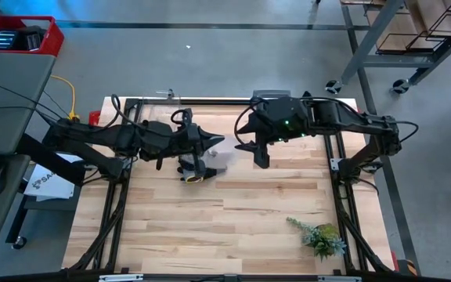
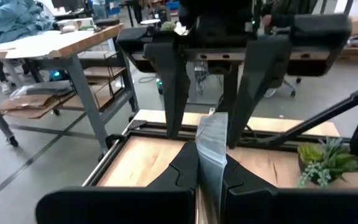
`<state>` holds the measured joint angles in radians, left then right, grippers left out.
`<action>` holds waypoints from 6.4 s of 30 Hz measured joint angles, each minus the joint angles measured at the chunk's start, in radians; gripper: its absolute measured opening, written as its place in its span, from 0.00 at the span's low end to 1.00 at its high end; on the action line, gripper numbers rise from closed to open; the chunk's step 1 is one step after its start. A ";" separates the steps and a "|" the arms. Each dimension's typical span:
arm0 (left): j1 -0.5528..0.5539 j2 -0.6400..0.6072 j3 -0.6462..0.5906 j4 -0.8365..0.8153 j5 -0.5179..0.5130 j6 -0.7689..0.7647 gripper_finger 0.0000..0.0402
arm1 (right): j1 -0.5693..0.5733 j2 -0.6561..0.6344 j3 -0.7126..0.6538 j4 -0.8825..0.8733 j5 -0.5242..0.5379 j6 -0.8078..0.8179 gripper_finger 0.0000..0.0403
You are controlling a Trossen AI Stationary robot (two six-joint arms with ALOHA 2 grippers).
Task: Roll bandage
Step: Close the transparent zip bag, then put the transparent zip bag into the transparent bin
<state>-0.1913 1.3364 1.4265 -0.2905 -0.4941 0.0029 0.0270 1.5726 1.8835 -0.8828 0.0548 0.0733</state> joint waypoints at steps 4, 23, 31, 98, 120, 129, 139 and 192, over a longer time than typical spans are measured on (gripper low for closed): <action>-0.001 -0.001 0.000 0.006 0.002 0.000 0.00 | -0.001 0.000 0.000 -0.012 0.019 0.002 0.50; 0.001 -0.005 0.000 -0.009 0.006 -0.083 0.02 | 0.000 0.000 0.000 -0.049 0.016 0.016 0.00; -0.004 -0.051 0.000 -0.273 0.090 -0.256 0.21 | 0.000 0.000 0.000 -0.169 0.020 0.006 0.00; 0.113 0.304 0.317 -0.419 0.275 0.088 0.09 | 0.002 0.076 0.000 -0.209 -0.060 -0.055 0.00; 0.117 0.252 0.317 -0.551 0.266 0.001 0.00 | -0.001 0.078 0.002 -0.186 -0.036 -0.048 0.00; 0.122 0.211 0.316 -0.575 0.263 0.001 0.00 | -0.001 0.077 0.003 -0.208 0.016 -0.022 0.00; 0.122 0.193 0.316 -0.634 0.264 0.001 0.00 | -0.001 0.076 0.002 -0.286 0.031 0.001 0.00; 0.372 -0.236 -0.055 -1.052 -0.484 -0.964 0.00 | -0.067 0.028 0.000 -0.429 0.272 0.080 0.00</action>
<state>0.1810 1.1005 1.3718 -1.3426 -0.9783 -0.9611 -0.0395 1.6005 1.8835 -1.3118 0.3266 0.1538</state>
